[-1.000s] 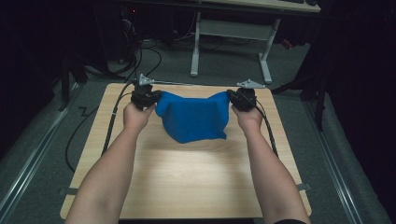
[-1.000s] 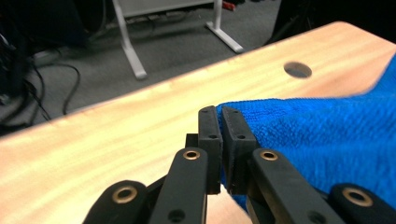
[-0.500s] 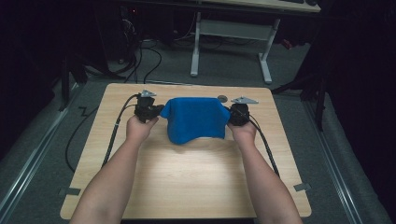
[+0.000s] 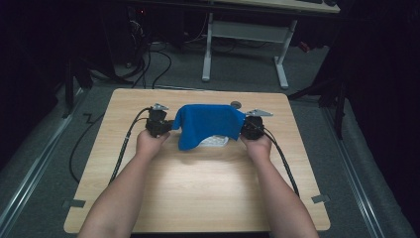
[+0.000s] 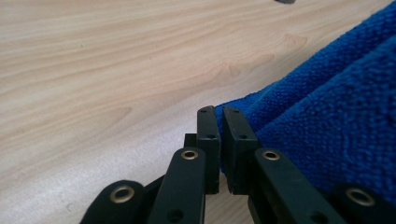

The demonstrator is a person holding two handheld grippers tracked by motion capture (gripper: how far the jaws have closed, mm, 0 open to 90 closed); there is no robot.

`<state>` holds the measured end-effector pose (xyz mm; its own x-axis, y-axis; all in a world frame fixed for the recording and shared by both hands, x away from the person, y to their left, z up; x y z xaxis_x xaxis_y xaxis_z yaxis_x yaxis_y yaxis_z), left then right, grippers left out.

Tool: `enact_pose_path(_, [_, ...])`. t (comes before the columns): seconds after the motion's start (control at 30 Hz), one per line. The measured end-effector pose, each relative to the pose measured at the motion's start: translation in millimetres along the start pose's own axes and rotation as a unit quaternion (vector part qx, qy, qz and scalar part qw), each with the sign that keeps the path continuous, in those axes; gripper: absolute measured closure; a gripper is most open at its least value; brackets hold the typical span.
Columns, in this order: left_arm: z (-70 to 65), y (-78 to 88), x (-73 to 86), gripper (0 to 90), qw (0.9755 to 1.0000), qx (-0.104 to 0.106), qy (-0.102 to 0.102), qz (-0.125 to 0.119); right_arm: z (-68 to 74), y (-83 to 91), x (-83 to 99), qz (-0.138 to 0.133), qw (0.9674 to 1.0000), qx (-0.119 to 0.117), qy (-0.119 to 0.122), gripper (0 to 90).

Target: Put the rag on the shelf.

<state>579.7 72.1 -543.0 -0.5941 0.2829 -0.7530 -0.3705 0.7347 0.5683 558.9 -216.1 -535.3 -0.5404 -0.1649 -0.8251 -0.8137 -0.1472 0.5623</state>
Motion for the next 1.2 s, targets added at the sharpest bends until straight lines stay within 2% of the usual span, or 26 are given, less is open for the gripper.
enact_pose_path(0.23, [-4.2, -0.6, 1.1, 82.2, 1.0000, 0.004, 0.000, -0.002, -0.1, 0.2, 0.8, -0.001, 1.0000, -0.004, -0.002, 87.8])
enact_pose_path(0.37, [-4.5, 1.1, 0.4, 77.1, 1.0000, 0.002, 0.001, -0.001, -2.0, 1.3, 0.1, 0.000, 1.0000, -0.001, -0.009, 82.6])
enact_pose_path(0.53, [-3.7, 2.9, -0.4, 72.2, 1.0000, -0.007, -0.001, -0.002, -4.0, 3.0, -0.5, -0.001, 1.0000, 0.001, -0.010, 80.5])
enact_pose_path(0.67, [-3.5, 6.6, -3.7, 67.0, 0.9998, -0.015, -0.001, -0.010, -7.1, 6.4, -3.7, -0.006, 0.9999, 0.002, -0.011, 75.1])
enact_pose_path(0.9, [-2.6, 18.7, -10.9, 58.8, 0.9989, -0.037, -0.015, -0.023, -16.0, 15.1, -14.0, -0.025, 0.9995, 0.010, -0.015, 68.8])
enact_pose_path(1.2, [-1.7, 42.1, -21.5, 53.8, 0.9971, -0.057, -0.018, -0.046, -24.5, 29.3, -24.7, -0.045, 0.9988, 0.017, -0.012, 63.3])
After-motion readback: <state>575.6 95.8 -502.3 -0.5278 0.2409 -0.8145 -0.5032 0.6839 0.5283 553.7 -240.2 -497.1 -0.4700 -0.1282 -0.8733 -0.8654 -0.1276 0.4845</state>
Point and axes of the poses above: each handheld gripper's, and its own axes: y roughly backward along the jaws, x roughly out of its underside, z roughly to its left, the point moved 7 cm from there along -y, roughly forward along the jaws, and after that the axes turned 14 degrees about x, right-handed, at the moved point
